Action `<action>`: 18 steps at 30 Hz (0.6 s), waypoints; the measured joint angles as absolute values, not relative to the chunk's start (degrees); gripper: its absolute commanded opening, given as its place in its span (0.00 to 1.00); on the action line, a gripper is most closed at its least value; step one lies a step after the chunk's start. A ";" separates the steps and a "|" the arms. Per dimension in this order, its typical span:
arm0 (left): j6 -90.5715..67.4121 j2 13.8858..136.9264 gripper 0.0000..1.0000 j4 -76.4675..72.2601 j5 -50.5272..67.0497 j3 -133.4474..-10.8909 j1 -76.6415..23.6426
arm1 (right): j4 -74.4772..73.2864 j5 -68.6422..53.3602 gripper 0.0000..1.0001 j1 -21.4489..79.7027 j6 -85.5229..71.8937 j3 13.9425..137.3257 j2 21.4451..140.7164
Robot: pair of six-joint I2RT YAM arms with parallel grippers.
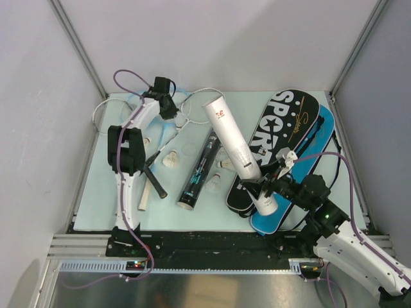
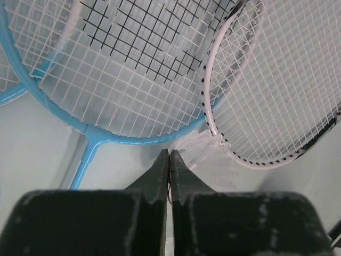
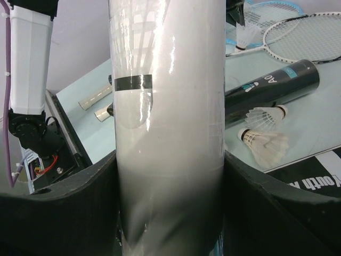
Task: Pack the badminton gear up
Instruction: Pick up the shuttlecock at the center of the board, then place the shuttlecock at the shuttle tube.
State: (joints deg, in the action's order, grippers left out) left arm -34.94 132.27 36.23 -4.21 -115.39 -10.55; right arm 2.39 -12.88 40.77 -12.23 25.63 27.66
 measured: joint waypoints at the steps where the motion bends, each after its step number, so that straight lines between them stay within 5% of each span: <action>1: -35.03 132.11 0.01 36.25 -3.97 -115.39 -10.46 | 2.42 -12.82 0.41 40.82 -12.32 25.63 28.03; 18: -36.21 105.45 0.00 36.53 15.86 -111.31 -9.32 | 12.73 -7.68 0.41 41.08 -3.31 23.75 39.13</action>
State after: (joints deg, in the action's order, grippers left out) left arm -36.21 105.45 36.53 15.86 -111.31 -9.32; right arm 12.73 -7.68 41.08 -3.31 23.75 39.13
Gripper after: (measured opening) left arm 0.006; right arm 0.689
